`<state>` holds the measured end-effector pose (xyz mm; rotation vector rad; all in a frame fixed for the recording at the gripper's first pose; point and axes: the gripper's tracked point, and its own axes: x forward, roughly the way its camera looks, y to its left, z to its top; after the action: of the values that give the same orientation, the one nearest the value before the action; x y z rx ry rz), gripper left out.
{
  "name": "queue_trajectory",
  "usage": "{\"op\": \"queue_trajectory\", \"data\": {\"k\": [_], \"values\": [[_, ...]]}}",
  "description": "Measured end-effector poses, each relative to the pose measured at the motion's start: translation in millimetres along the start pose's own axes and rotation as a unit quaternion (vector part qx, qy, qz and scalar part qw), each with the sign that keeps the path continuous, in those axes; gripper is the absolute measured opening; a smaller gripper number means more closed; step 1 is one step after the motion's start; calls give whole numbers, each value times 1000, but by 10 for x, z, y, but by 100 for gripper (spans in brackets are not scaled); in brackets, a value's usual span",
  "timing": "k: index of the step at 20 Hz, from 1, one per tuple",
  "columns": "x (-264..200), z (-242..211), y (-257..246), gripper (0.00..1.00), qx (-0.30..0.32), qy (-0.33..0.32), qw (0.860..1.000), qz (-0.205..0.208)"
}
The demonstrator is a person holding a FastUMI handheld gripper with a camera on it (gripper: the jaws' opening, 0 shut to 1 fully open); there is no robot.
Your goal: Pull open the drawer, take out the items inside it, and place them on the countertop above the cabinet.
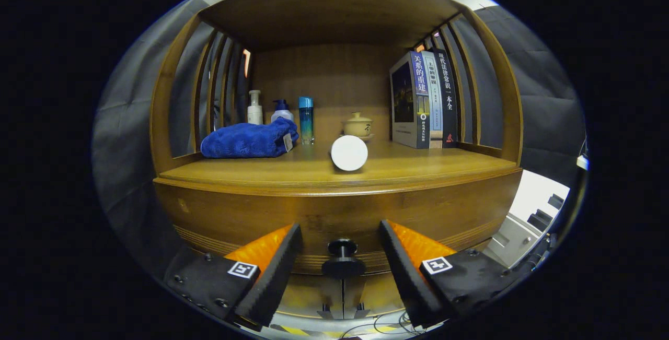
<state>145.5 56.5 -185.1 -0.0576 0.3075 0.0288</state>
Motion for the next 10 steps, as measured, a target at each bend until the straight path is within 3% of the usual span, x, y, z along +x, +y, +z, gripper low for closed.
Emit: {"op": "queue_trajectory", "data": {"k": [6, 7, 10], "values": [[-354, 287, 115, 99, 9, -29, 999, 17], [-576, 58, -274, 99, 9, -32, 999, 26], [-938, 287, -275, 99, 15, -30, 998, 44]]}}
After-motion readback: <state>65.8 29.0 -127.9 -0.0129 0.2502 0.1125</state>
